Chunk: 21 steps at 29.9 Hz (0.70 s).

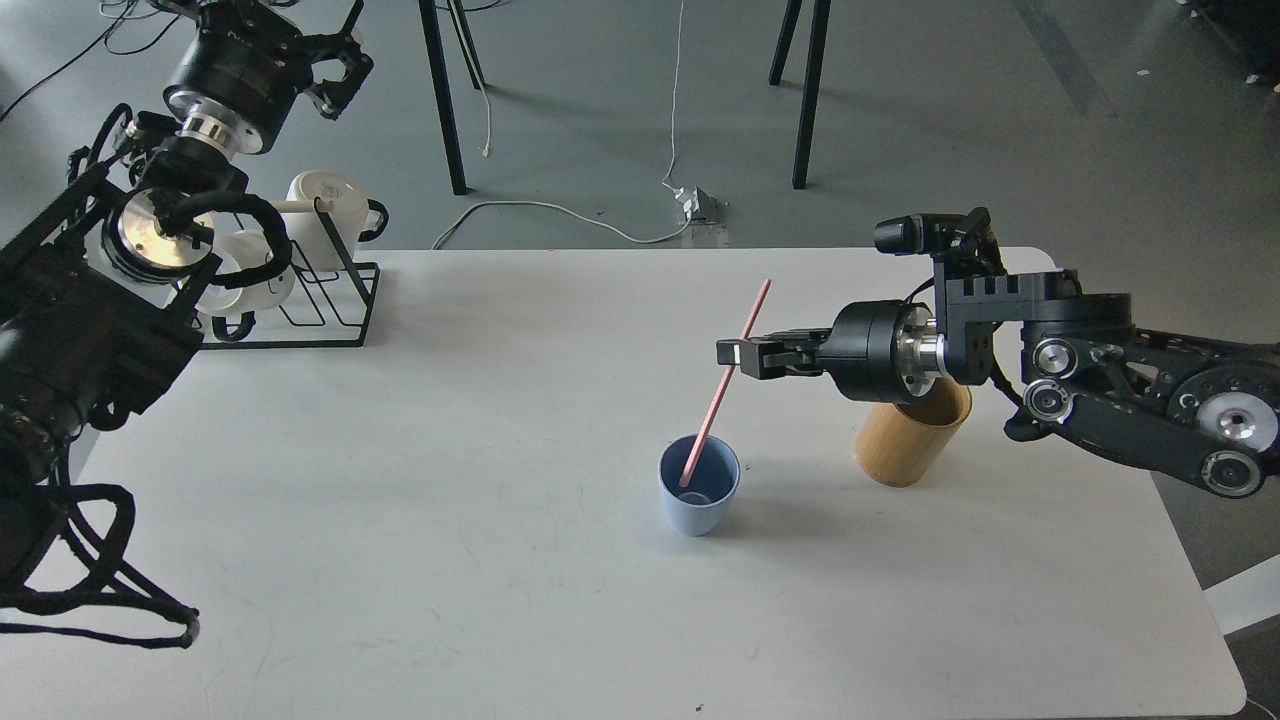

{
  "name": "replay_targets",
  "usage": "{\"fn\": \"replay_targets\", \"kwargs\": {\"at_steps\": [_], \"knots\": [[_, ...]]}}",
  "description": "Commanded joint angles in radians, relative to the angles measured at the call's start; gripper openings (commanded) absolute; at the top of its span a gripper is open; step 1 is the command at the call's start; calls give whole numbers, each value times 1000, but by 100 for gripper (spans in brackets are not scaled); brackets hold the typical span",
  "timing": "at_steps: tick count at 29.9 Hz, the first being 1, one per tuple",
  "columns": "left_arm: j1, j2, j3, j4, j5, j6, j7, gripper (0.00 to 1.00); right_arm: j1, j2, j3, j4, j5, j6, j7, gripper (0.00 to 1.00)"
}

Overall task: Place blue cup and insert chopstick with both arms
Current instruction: 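Carry the pink straw over the blue cup and lower it inside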

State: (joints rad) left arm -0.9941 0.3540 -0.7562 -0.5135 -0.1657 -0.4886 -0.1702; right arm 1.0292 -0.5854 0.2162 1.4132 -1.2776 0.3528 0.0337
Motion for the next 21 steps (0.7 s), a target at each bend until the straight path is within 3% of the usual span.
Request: {"fn": "replay_targets", "kwargs": {"at_steps": [1,15,21], "knots": [[0,0,0,0,0,0,0,99,-6,41,-21,-20,0,0,-1,9],[3,0,0,1,-2,0,0,99,-14,47,-38,-23,0,0,-1,10],[2,0,0,1,-2,0,0,99,-21,45,-38,-23,0,0,-1,33]]}}
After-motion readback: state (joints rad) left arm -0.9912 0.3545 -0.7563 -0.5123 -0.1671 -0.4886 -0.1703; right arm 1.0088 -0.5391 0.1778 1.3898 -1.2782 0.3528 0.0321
